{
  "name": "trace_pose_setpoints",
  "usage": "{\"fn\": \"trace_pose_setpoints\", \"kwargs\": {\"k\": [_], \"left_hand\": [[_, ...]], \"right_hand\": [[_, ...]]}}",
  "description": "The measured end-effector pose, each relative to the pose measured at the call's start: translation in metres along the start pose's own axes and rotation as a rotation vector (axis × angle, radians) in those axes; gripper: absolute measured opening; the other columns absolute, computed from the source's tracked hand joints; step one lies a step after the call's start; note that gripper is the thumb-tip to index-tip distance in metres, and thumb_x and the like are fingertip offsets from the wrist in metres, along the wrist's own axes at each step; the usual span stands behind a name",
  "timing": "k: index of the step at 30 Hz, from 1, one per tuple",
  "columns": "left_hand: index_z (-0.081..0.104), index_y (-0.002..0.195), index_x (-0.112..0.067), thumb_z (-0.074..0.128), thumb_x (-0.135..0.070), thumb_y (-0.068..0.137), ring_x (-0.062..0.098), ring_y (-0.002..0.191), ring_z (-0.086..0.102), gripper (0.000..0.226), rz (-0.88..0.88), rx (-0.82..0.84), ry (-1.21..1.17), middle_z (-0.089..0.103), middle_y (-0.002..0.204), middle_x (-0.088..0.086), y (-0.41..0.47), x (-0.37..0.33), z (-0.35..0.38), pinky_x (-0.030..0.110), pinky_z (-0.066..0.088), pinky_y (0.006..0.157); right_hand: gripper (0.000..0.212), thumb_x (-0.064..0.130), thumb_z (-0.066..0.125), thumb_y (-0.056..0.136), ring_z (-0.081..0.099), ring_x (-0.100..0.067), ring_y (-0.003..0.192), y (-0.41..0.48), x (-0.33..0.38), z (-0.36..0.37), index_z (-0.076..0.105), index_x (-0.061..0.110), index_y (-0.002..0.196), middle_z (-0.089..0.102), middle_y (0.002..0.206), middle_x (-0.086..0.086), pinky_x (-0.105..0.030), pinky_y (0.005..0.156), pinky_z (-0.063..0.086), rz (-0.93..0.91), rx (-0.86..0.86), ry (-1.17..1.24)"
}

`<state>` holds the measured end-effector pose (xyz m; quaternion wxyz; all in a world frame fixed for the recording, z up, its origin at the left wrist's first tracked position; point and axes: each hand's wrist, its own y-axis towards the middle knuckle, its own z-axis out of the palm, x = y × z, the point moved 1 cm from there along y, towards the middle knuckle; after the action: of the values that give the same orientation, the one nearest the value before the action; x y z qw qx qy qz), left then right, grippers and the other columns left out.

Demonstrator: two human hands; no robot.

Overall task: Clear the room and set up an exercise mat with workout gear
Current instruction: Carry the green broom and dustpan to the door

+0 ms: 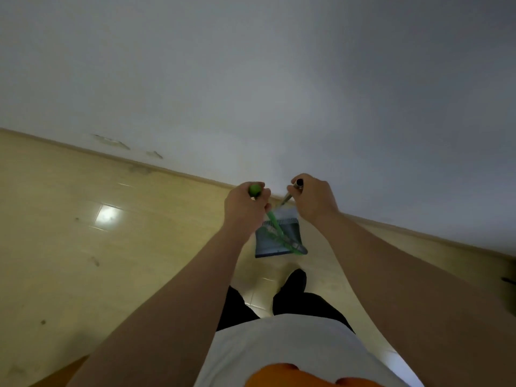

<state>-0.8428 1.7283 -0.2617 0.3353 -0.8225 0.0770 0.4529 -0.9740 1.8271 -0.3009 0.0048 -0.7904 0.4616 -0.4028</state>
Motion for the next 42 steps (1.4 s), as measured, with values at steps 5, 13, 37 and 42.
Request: {"fn": "trace_pose_setpoints", "kwargs": {"k": [5, 13, 37, 42], "left_hand": [[0.064, 0.112, -0.018, 0.061, -0.036, 0.098, 0.011, 0.065, 0.068, 0.023, 0.232, -0.163, 0.148, 0.071, 0.081, -0.001, -0.035, -0.016, -0.067, 0.024, 0.055, 0.063], [0.057, 0.096, -0.014, 0.057, -0.035, 0.1, 0.021, 0.07, 0.064, 0.022, 0.488, -0.322, 0.159, 0.068, 0.08, 0.001, -0.099, -0.015, -0.169, 0.038, 0.052, 0.066], [0.064, 0.099, -0.016, 0.063, -0.041, 0.095, 0.012, 0.077, 0.064, 0.025, 0.208, -0.587, 0.133, 0.066, 0.082, -0.003, -0.211, 0.162, -0.419, 0.021, 0.046, 0.063], [0.061, 0.095, -0.015, 0.064, -0.04, 0.095, 0.011, 0.07, 0.056, 0.025, 0.154, -0.714, 0.191, 0.061, 0.079, -0.005, -0.214, 0.181, -0.446, 0.023, 0.039, 0.064]], "right_hand": [[0.022, 0.036, 0.058, 0.1, 0.063, -0.025, 0.079, -0.038, 0.07, -0.01, 0.064, 0.016, 0.104, 0.066, 0.088, -0.005, -0.039, 0.073, 0.056, -0.208, -0.055, -0.025], [0.021, 0.039, 0.051, 0.103, 0.055, -0.019, 0.069, -0.121, 0.175, 0.031, 0.049, 0.019, 0.097, 0.059, 0.082, 0.0, -0.032, 0.058, 0.041, -0.455, -0.082, -0.052], [0.021, 0.03, 0.057, 0.102, 0.062, -0.02, 0.076, -0.31, 0.335, 0.225, 0.061, 0.01, 0.107, 0.067, 0.088, -0.004, -0.026, 0.062, 0.041, -0.713, -0.059, 0.162], [0.02, 0.029, 0.057, 0.102, 0.063, -0.02, 0.077, -0.316, 0.36, 0.253, 0.061, 0.011, 0.107, 0.066, 0.087, -0.002, -0.027, 0.065, 0.047, -0.748, -0.06, 0.145]]}}
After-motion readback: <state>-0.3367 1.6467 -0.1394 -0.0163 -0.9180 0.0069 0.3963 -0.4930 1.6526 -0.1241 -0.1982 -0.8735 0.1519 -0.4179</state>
